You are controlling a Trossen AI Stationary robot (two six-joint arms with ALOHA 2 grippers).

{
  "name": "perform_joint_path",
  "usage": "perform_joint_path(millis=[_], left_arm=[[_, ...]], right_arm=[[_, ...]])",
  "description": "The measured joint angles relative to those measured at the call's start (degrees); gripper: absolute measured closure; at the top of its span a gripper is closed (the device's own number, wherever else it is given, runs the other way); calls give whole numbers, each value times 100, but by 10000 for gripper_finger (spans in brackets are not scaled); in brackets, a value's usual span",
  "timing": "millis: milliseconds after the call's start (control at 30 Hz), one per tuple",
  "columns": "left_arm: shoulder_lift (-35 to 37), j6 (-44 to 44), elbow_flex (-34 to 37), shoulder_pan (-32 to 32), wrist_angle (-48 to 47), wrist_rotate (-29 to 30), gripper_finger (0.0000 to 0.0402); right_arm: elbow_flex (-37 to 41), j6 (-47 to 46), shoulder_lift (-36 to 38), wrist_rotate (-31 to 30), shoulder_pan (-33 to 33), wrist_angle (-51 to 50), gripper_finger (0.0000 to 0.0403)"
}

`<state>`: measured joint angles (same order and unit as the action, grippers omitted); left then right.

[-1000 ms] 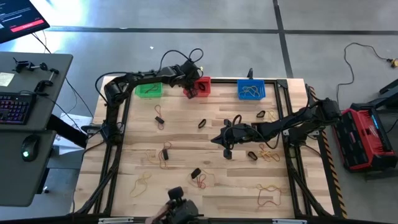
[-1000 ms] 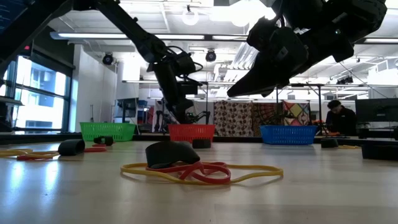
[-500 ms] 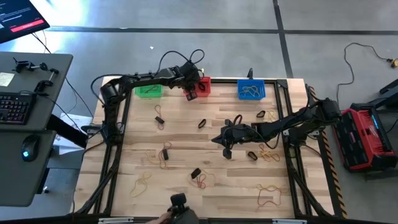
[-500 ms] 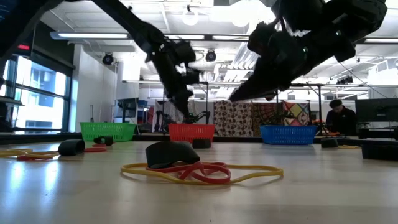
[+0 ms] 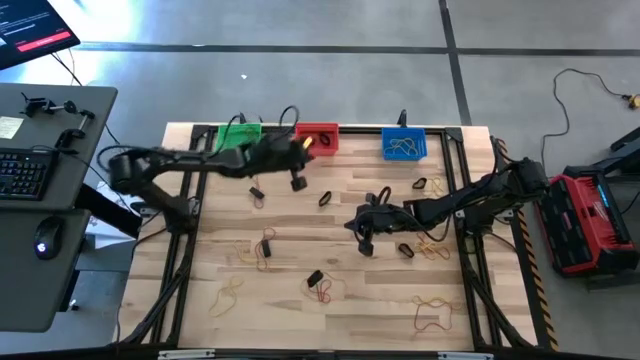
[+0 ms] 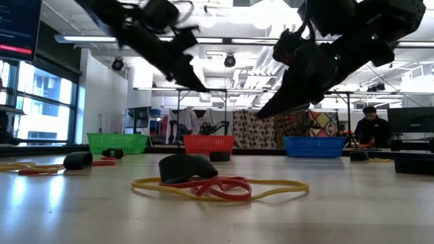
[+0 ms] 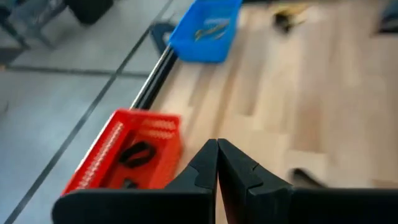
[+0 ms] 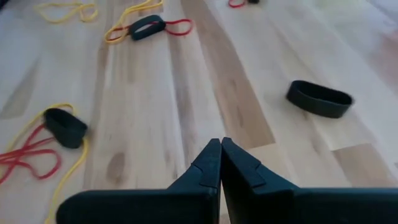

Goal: Sort rubber bands into baskets
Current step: Put the red rubber band into the green bin

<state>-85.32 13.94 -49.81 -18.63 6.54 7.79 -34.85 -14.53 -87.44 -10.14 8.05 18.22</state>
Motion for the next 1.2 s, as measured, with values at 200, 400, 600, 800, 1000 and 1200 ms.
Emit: perform_joint_path(millis=[200, 400, 600, 800, 1000, 1200], left_arm=[[780, -353, 943, 684, 652, 11, 401], [1049, -567, 1523, 1254, 1037, 24, 401], [1054, -733, 1893, 1658, 1710, 26, 401], [1058, -733, 1981, 1836, 1983, 31, 401], [1058, -733, 2016, 1871, 2024, 28, 401], [1056, -685, 2016, 1869, 2035, 29, 401]], right_arm=[[0, 59, 0, 442, 133, -10, 403], [0, 295, 2, 460, 528, -150, 403], [0, -168, 4, 462, 945, -330, 403], [0, -1044, 7, 458, 1281, -618, 396], [-236, -1918, 7, 742, 1801, -1349, 356], [-1405, -2453, 9, 735, 2462, -3975, 306]])
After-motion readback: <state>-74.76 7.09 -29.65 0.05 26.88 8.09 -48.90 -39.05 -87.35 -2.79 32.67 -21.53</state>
